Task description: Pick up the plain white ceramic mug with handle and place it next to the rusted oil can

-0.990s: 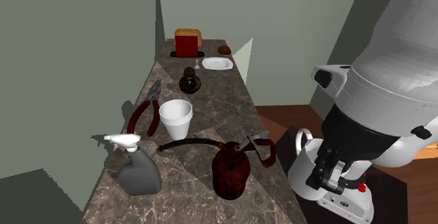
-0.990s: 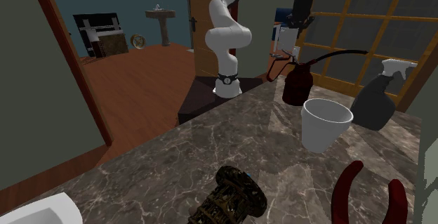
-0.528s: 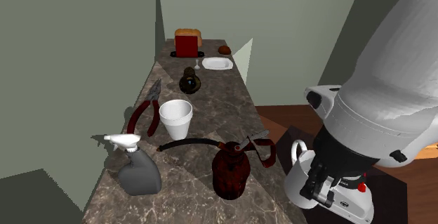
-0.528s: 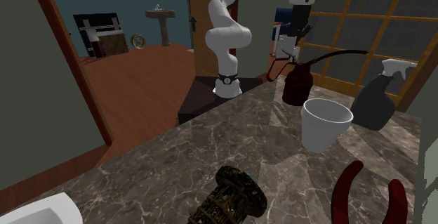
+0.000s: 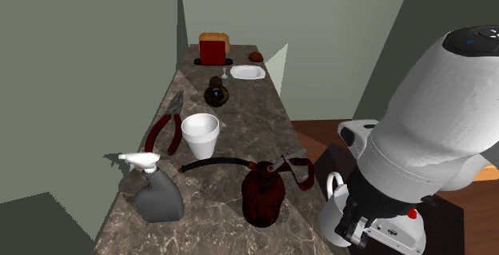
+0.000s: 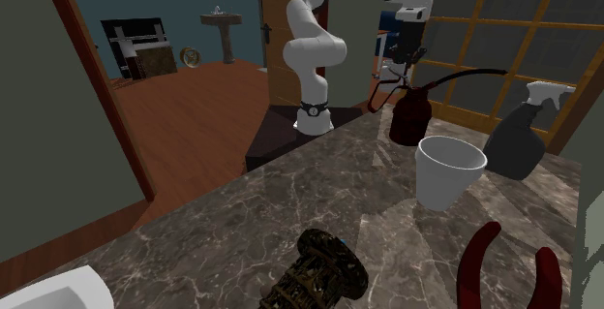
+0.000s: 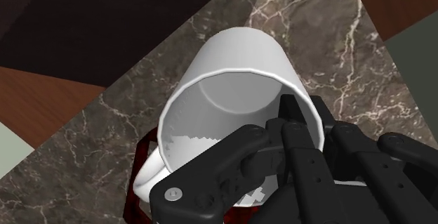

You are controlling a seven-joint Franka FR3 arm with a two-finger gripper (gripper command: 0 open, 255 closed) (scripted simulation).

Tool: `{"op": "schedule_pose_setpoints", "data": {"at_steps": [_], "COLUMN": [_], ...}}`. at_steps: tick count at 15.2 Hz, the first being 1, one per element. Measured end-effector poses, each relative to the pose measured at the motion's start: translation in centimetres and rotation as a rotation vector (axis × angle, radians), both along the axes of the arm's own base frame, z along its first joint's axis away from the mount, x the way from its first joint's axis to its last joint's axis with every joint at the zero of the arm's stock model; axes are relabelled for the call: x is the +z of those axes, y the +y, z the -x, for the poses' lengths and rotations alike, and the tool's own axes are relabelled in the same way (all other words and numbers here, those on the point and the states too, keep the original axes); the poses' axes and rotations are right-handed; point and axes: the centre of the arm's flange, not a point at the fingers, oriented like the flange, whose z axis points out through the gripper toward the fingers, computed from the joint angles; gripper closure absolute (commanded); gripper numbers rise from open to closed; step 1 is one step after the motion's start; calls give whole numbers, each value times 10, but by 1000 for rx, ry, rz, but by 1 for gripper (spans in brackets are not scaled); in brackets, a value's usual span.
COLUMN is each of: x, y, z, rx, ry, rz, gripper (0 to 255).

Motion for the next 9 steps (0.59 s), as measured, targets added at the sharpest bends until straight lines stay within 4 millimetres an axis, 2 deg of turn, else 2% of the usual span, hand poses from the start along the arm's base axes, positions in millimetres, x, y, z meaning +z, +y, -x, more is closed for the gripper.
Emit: {"op": "schedule_pose_setpoints", "data": {"at_steps": [9], "x": [-47], "y": [0], "z": [-1], "rx": [0], "ry": [0], "rz": [0], "gripper": [255]}}
